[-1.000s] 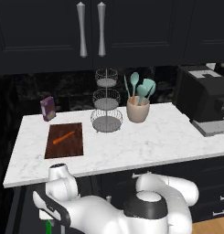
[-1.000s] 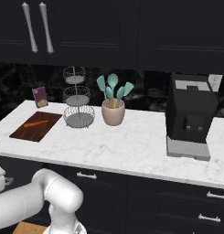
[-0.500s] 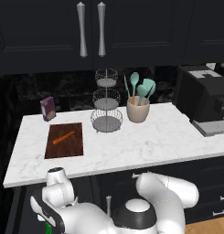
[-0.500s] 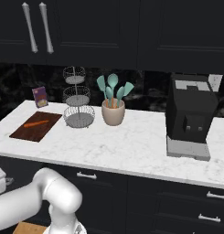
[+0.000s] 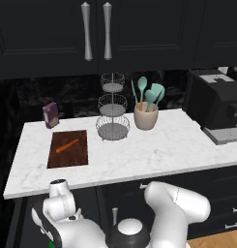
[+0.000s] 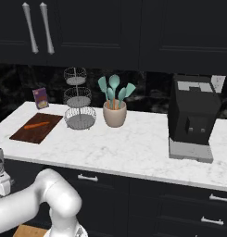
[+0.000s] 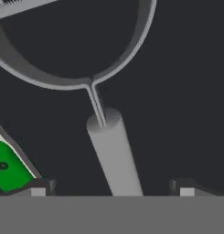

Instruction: Place the appropriate cutting tool for cutting the carrot skin on the cutting board.

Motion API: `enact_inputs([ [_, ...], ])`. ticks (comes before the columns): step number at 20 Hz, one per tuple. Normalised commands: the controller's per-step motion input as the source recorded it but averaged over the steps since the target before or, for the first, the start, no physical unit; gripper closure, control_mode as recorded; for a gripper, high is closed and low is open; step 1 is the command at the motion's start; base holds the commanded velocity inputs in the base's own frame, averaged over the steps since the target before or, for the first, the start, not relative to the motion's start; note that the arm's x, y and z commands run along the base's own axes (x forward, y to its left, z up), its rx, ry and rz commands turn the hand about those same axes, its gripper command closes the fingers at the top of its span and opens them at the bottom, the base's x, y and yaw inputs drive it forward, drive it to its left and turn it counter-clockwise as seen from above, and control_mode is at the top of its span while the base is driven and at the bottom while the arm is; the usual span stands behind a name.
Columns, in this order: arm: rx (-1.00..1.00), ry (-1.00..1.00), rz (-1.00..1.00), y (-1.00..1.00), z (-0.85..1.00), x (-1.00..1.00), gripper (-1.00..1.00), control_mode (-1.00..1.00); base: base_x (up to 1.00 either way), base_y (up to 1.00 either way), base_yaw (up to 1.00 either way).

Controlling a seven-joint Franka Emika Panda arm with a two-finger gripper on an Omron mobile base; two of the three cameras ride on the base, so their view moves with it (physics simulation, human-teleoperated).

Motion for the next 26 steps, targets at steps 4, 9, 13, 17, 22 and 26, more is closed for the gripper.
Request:
enact_inputs([
  [4, -0.03, 0.0, 0.0, 0.11, -0.51, 0.0, -1.0, -1.0, 0.0, 0.0, 0.0],
  [9, -0.03, 0.0, 0.0, 0.18, -0.39, 0.0, 1.0, -1.0, 0.0, 0.0, 0.0],
  [13, 0.0, 0.0, 0.0, 0.08, -0.09, -0.09, 1.0, -1.0, 0.0, 0.0, 0.0],
  [17, 0.01, -0.02, -0.06, -0.01, 0.42, -0.46, 1.0, -1.0, 0.0, 0.0, 0.0],
  [22, 0.0, -0.02, -0.13, -0.13, 1.0, -0.67, 1.0, -1.0, 0.0, 0.0, 0.0],
  [26, 0.0, -0.05, -0.13, -0.2, 1.0, -0.58, 1.0, -1.0, 0.0, 0.0, 0.0],
])
